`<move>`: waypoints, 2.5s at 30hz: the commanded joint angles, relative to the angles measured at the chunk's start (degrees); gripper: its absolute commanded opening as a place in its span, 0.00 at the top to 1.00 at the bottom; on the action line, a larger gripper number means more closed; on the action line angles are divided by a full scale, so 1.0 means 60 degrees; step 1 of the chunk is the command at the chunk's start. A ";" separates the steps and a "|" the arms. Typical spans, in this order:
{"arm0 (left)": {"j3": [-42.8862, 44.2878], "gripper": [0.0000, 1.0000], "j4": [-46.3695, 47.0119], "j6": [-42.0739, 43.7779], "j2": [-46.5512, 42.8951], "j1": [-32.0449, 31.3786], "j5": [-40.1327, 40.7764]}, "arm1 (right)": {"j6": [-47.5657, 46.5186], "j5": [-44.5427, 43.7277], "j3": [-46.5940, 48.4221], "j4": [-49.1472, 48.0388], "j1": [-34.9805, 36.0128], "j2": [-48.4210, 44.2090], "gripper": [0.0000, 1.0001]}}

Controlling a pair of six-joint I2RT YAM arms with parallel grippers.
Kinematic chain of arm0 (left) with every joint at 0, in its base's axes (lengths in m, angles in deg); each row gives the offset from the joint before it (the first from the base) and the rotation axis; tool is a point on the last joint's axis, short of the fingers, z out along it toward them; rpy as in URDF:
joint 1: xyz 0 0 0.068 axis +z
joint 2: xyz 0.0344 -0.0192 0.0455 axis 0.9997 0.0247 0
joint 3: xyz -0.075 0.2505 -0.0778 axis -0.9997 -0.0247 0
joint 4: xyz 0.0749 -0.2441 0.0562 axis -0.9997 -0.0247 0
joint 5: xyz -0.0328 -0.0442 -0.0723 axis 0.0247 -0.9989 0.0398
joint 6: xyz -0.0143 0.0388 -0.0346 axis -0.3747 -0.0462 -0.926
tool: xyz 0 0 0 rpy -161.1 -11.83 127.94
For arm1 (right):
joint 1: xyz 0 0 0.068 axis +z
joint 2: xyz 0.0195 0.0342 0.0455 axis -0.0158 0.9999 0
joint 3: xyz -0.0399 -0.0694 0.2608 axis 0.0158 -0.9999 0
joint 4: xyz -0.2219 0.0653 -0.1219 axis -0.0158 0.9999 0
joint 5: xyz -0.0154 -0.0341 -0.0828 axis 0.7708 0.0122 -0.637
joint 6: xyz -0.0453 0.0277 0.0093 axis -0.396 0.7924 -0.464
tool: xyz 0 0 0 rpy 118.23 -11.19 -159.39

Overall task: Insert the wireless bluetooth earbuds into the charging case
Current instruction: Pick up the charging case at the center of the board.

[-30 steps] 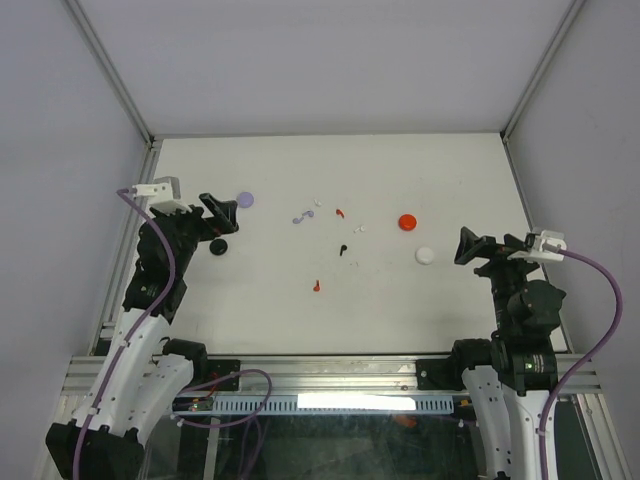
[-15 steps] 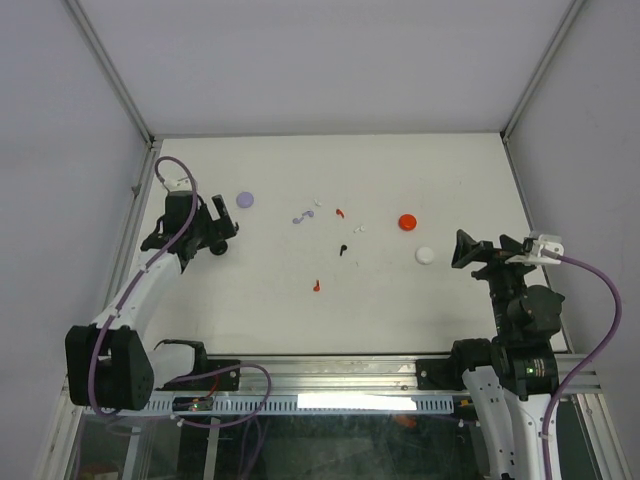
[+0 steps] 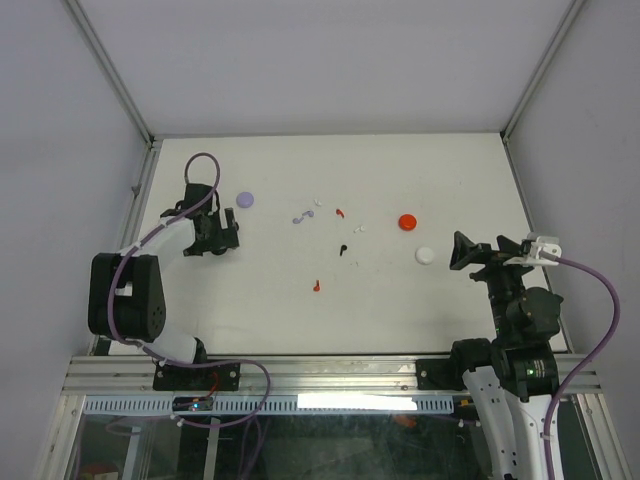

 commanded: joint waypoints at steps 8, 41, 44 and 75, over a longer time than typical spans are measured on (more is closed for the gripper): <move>0.1378 0.16 -0.0317 0.1003 0.1713 0.0030 -0.0163 | -0.0049 -0.0118 0.0028 -0.0642 0.0079 -0.0181 0.01; 0.1605 0.53 -0.0463 0.2130 -0.0674 -0.2640 -0.1119 | 0.0388 0.3434 0.0787 0.0258 0.0093 0.2292 0.01; 0.1717 0.54 -0.0337 0.2451 -0.1116 -0.3224 -0.1127 | 0.0625 0.4506 0.0757 0.0253 0.0094 0.2909 0.01; 0.1904 0.53 0.1737 0.7814 -0.2200 -0.8612 -0.1606 | 0.3715 0.6894 0.0561 -0.3547 0.2851 0.6768 0.21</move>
